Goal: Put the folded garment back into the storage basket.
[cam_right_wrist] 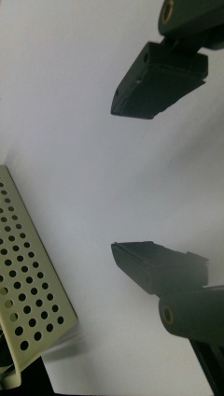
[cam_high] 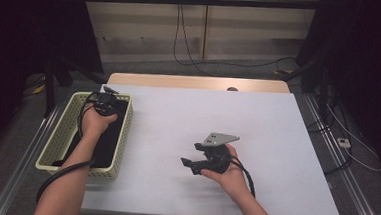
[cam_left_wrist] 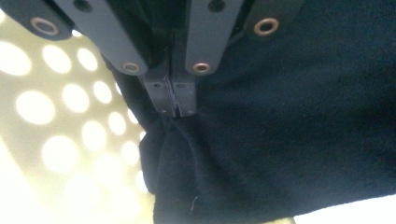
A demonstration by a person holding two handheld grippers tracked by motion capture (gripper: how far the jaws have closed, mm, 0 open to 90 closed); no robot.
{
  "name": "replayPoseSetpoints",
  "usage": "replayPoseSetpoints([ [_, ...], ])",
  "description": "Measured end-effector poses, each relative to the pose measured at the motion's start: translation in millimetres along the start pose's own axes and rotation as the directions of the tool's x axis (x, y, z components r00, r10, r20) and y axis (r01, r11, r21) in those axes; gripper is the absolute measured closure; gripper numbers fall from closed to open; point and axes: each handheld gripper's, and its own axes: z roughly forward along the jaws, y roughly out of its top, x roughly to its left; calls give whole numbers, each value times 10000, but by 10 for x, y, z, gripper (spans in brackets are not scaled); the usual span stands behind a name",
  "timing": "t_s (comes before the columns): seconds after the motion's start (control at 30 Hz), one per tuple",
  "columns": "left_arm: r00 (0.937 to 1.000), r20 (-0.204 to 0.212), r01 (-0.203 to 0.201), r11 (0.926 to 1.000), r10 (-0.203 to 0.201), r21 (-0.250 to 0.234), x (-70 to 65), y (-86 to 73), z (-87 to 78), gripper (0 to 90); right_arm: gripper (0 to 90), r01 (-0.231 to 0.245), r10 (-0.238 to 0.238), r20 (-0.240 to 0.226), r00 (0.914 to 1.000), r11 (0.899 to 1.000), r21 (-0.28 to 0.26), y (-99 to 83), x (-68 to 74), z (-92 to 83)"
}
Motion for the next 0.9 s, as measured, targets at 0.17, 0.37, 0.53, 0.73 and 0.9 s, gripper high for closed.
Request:
replayPoseSetpoints([
  [0.17,10000,26,-33,9998,33,199,-7,16,-59,898,285,-84,84,45,10000,10000,-38,2,-18,-16],
  [0.37,9989,44,-468,9984,467,331,-58,23,-76,898,283,-72,72,21,10000,9999,-80,6,-16,-24],
  [0.53,9992,251,-332,9992,327,207,-37,15,-78,894,282,-46,46,51,10000,10000,-82,8,-19,-40],
  [0.73,9998,129,-160,9999,160,27,3,22,-151,756,281,-148,148,-3,9999,9997,-187,3,-48,-74],
  [0.9,9996,29,-274,9996,274,-88,34,56,-292,743,280,-157,160,101,9998,9996,-222,-2,-58,-120],
])
